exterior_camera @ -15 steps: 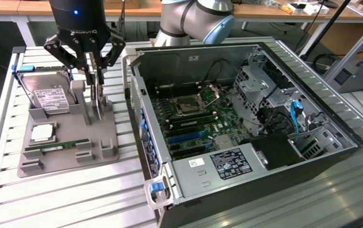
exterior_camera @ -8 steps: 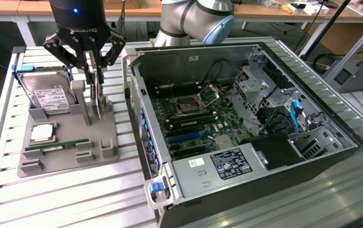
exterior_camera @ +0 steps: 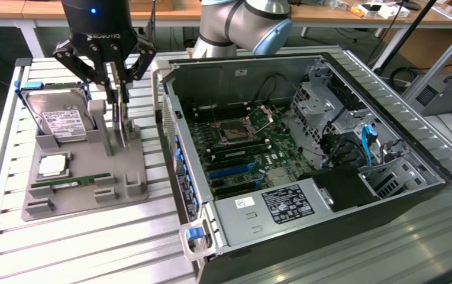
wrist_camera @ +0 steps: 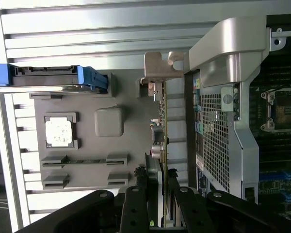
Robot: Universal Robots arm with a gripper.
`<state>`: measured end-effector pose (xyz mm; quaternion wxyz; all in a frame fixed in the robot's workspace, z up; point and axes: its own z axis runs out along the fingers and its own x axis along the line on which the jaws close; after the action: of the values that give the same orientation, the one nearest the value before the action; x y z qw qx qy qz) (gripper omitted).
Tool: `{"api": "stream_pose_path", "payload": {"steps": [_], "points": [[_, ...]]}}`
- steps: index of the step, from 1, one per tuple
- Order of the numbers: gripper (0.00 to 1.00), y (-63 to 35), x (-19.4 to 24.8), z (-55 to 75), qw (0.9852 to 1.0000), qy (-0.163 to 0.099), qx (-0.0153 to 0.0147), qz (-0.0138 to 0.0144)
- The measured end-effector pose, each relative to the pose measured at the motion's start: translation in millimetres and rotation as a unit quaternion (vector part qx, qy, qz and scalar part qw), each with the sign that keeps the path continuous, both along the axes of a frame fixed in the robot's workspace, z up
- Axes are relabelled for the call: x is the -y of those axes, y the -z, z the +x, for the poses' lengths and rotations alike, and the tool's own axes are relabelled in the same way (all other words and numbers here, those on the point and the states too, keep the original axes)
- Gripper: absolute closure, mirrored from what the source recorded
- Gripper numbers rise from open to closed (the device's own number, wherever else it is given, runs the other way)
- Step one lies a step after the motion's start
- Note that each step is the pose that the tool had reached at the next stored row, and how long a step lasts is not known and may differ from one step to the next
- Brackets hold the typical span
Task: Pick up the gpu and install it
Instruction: 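Pick up the gpu and move the gpu toward the slot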
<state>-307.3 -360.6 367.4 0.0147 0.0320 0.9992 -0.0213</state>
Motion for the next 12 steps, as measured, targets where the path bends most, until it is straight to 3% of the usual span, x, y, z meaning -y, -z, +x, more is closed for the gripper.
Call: {"api": "stream_pose_path", "payload": {"steps": [12], "points": [[0.73, -6.1, 0.0, 0.0, 1.0, 0.0, 0.0, -0.0002]]}}
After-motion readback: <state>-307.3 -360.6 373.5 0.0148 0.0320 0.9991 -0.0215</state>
